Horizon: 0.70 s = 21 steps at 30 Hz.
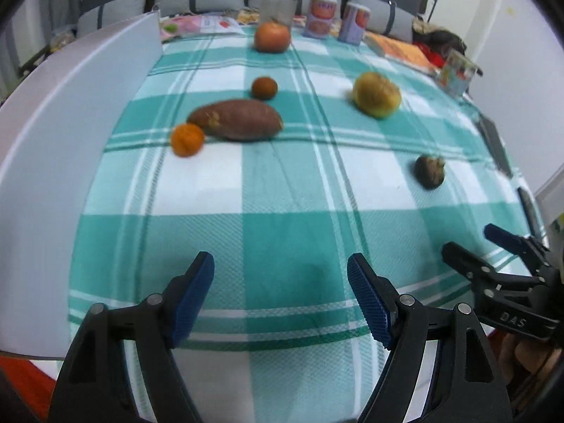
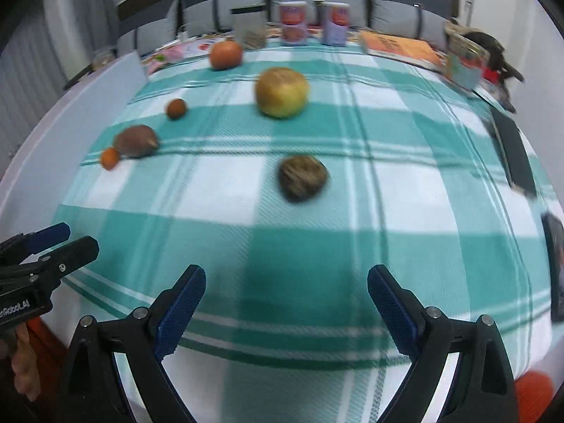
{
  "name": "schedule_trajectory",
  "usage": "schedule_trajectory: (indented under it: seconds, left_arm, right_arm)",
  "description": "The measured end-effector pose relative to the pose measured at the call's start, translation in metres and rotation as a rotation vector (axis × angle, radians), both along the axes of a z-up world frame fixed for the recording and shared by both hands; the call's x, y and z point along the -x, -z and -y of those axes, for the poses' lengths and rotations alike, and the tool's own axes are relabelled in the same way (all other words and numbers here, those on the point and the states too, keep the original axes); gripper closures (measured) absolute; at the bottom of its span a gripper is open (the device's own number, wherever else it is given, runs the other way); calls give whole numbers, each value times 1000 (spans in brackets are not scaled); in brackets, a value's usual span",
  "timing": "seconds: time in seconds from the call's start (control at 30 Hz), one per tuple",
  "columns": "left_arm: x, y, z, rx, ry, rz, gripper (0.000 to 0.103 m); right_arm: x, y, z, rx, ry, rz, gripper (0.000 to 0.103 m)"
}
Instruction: Organize fruits
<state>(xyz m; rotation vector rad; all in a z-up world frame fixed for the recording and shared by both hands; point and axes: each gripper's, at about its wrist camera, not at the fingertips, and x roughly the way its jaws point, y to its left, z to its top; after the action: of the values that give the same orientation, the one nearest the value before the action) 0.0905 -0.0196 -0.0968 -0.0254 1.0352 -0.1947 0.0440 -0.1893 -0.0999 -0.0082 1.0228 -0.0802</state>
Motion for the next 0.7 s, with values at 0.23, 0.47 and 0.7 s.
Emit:
schedule_trajectory:
  seconds: [0.23,0.47,0.7]
  left_arm:
    - [-4,16,7,-29,-13,20,23]
    - [-1,21,8,-65,-7,41,23]
    - [2,24,11,-88,3,45,20]
  right_arm:
    - [0,7,5,21,10,67,10]
    - [2,10,-4,34,-10,71,10]
    - [4,14,-7,41,-16,57,10]
